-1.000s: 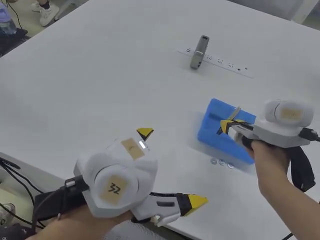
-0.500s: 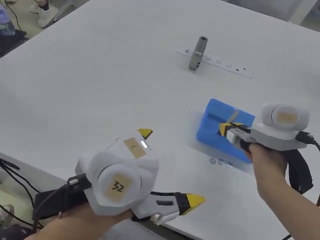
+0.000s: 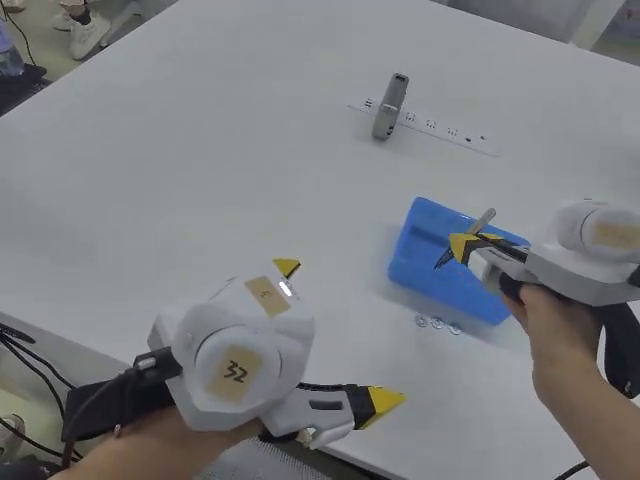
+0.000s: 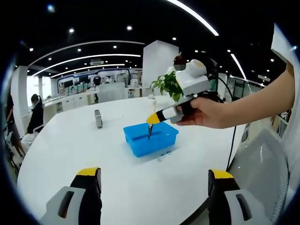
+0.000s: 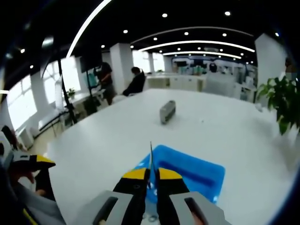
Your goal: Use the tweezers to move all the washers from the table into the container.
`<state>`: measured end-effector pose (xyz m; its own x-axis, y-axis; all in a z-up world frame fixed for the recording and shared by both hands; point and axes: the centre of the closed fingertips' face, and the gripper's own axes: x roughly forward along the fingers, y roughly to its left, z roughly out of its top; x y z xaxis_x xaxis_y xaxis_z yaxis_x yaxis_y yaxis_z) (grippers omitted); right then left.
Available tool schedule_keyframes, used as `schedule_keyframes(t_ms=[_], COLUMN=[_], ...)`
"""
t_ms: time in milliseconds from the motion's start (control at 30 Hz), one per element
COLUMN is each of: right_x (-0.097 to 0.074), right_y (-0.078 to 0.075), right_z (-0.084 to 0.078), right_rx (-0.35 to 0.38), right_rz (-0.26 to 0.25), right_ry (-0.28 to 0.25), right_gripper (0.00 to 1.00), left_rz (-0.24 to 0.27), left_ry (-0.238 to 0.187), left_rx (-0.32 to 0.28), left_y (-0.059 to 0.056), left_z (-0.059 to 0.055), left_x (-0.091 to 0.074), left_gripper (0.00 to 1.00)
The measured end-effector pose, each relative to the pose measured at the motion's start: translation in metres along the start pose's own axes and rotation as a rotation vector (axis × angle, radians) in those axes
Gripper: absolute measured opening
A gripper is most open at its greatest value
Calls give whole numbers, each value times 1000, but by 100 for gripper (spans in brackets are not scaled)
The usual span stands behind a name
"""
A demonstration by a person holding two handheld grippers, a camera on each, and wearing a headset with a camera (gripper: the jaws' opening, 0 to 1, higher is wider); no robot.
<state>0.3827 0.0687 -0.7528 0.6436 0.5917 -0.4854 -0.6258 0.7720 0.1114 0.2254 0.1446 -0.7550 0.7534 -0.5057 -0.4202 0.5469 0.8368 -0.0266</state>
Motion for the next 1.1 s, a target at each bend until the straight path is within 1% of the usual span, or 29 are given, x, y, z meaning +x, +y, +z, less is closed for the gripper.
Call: schedule_keyframes(t_ms=[33,100,267,333,367,467,567,600,667,733,800,933,967,1067,1100], right_x=[-2,-7,-20,-25,-29,-32,-30,-29,-27,-25,-22,-19,-17,-13,-14], right_y=[-1,3,11,18,24,32,38,41,42,44,42,41,38,33,34], right_z=[1,5,5,2,0,-7,-22,-30,-43,-53,-60,-65,-65,-63,-62], right_rx=[1,2,-18,-15,-18,-21,-26,-30,-42,-34,-27,-22,-22,-10,-10], right_rz=[-1,5,24,41,47,58,64,63,62,68,68,63,57,46,41], right_ry=[-9,-31,-45,-46,-44,-28,6,23,50,75,89,101,102,98,94], right_gripper=[3,3,3,3,3,3,3,3,3,3,3,3,3,3,3], left_rz=[0,-3,-7,-8,-8,-12,-13,-13,-11,-6,-6,-3,-4,-2,-1], left_ry=[1,5,8,9,10,9,10,10,12,13,12,16,16,16,17], left_rx=[0,3,6,6,6,5,11,11,10,10,9,13,12,15,15], left_y=[0,-1,-2,-2,-2,-2,-3,-3,-2,-1,-2,-1,-1,-1,-1], left_z=[0,-1,-1,-1,-2,-1,-1,-2,-2,-2,-2,-2,-2,-3,-3], left_x=[0,0,0,0,0,0,0,0,0,0,0,0,0,0,0], left_gripper=[97,97,96,96,95,95,95,95,95,94,94,94,94,94,94])
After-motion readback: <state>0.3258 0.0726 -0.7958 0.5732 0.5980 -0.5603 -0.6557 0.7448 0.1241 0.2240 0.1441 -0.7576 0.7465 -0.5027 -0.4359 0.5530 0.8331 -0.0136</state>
